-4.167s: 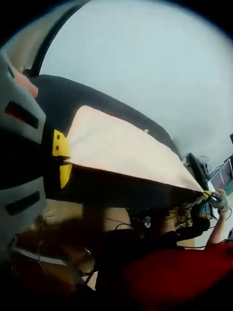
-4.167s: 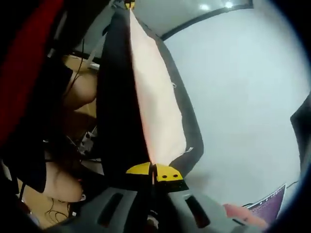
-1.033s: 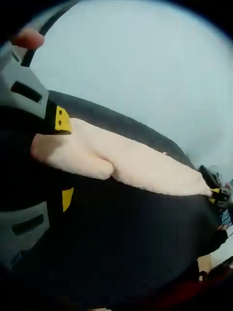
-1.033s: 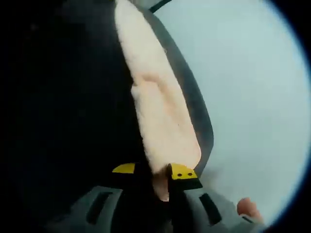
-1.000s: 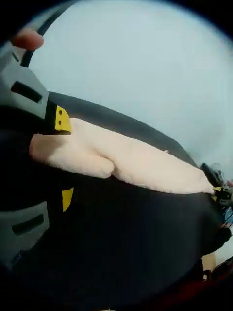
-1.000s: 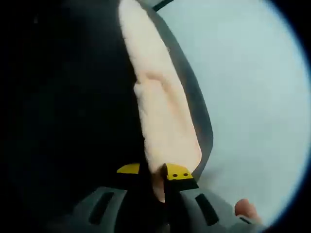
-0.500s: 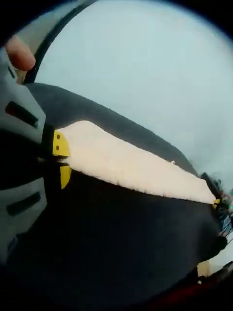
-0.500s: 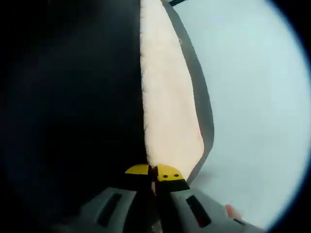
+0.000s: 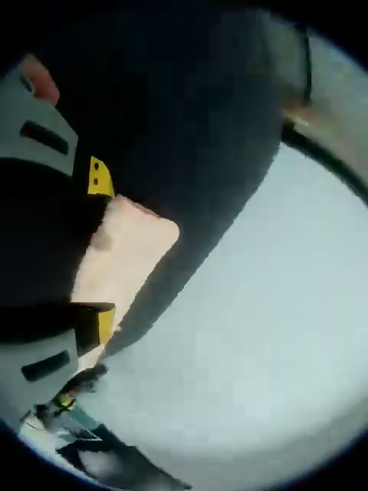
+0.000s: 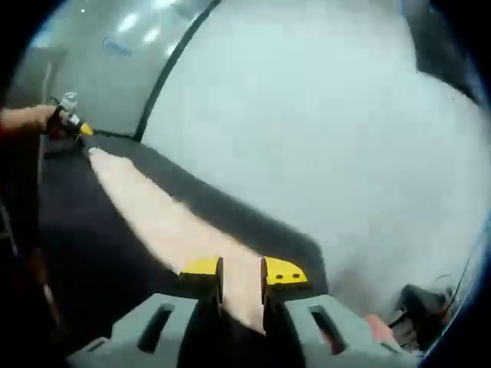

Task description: Fold the towel on the table until its edges align and the towel forms a compact rectangular stack.

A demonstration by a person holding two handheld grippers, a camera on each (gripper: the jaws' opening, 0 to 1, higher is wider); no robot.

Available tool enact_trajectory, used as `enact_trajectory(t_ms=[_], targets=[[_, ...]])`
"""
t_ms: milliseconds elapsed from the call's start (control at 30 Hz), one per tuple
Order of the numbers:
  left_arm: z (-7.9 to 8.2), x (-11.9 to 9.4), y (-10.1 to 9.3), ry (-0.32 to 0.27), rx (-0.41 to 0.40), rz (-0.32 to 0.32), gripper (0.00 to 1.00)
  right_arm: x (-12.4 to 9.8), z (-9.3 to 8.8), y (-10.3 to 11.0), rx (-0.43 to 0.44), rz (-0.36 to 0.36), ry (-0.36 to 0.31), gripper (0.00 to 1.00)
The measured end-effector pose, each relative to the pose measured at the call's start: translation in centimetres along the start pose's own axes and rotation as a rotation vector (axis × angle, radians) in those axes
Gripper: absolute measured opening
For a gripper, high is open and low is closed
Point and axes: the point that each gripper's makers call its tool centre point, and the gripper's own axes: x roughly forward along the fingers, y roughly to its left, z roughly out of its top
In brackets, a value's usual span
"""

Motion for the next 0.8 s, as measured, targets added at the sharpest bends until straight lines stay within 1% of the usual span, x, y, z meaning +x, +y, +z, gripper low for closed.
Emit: enact_trajectory(t_ms=[33,67,100,133,167,200,233,267,300,333,367,400,433,467,500,533,567,600,633,667,700,733,767,800], targets=[[-0.6,0.2,-0.2,0.022,-0.058,-0.007,0.52,0.3,-0.6,0.6,0.054,-0.006,-0.016,0.16],[-1.2,1.1,-0.1,0.041,-0.157,-0.021,0.58,0.5,-0.8,1.2,0.086,-0.007,-0.047,0.16],[-1.6,1.8,-0.1,0.049,-0.2,-0.015,0.62,0.8,-0.8,1.7,0.068,-0.011,-0.073,0.16],[-1.0,2.3,-0.2,0.008,-0.185,0.004,0.57,1.2,-1.2,2.1,0.03,-0.016,-0.088,0.16],[-1.2,2.8,0.2,0.03,-0.163,0.034,0.52,1.4,-1.5,2.6,-0.02,-0.019,-0.092,0.16],[0.1,3.8,1.2,0.024,-0.192,0.057,0.47,1.7,-1.7,2.8,-0.068,-0.024,-0.101,0.16],[0.5,4.5,1.2,0.01,-0.235,0.059,0.45,1.7,-1.6,3.1,-0.103,-0.032,-0.12,0.15],[0.5,4.9,1.1,0.008,-0.26,0.061,0.43,1.8,-1.5,3.2,-0.122,-0.034,-0.149,0.15],[0.9,5.4,1.6,-0.002,-0.274,0.078,0.38,1.8,-1.5,3.3,-0.137,-0.037,-0.175,0.14],[1.3,5.8,2.2,-0.02,-0.311,0.108,0.32,2.0,-2.0,3.5,-0.134,-0.035,-0.166,0.14],[1.5,6.2,3.0,-0.023,-0.336,0.144,0.25,2.3,-2.7,3.6,-0.131,-0.027,-0.132,0.14],[0.4,6.1,2.8,0.001,-0.263,0.154,0.13,2.3,-2.7,3.6,-0.122,-0.028,-0.126,0.13],[0.5,6.4,2.9,0.01,-0.127,0.163,0.1,2.2,-2.1,3.8,-0.112,-0.02,-0.156,0.12],[0.5,6.3,1.8,-0.031,-0.082,0.148,0.09,2.2,-1.8,4.0,-0.097,-0.002,-0.184,0.12],[0.8,6.2,0.9,-0.067,-0.045,0.152,0.09,2.1,-2.2,4.1,-0.069,0.013,-0.166,0.12],[2.0,6.4,0.1,-0.103,0.021,0.137,0.09,2.2,-2.9,4.0,-0.042,0.022,-0.135,0.12],[2.4,6.3,-1.4,-0.139,0.099,0.126,0.09,2.2,-3.2,4.0,-0.014,0.026,-0.115,0.12],[2.4,6.1,-2.9,-0.156,0.182,0.129,0.09,2.1,-3.2,3.8,0.02,0.029,-0.12,0.12],[2.4,6.0,-4.6,-0.18,0.254,0.116,0.09,2.0,-2.8,3.6,0.043,0.031,-0.139,0.12],[2.0,6.3,-6.3,-0.18,0.337,0.089,0.09,1.9,-2.6,3.3,0.063,0.028,-0.15,0.12],[1.2,6.4,-8.2,-0.17,0.437,0.067,0.09,1.5,-2.6,3.1,0.079,0.021,-0.146,0.12],[0.6,6.6,-9.8,-0.172,0.526,0.037,0.09,1.5,-2.7,2.9,0.094,0.017,-0.141,0.12],[-0.3,6.8,-11.5,-0.176,0.619,0.016,0.09,1.8,-3.2,3.0,0.108,0.018,-0.137,0.12],[-1.4,6.9,-12.9,-0.168,0.691,0.002,0.09,1.8,-3.2,3.0,0.124,0.019,-0.137,0.12]])
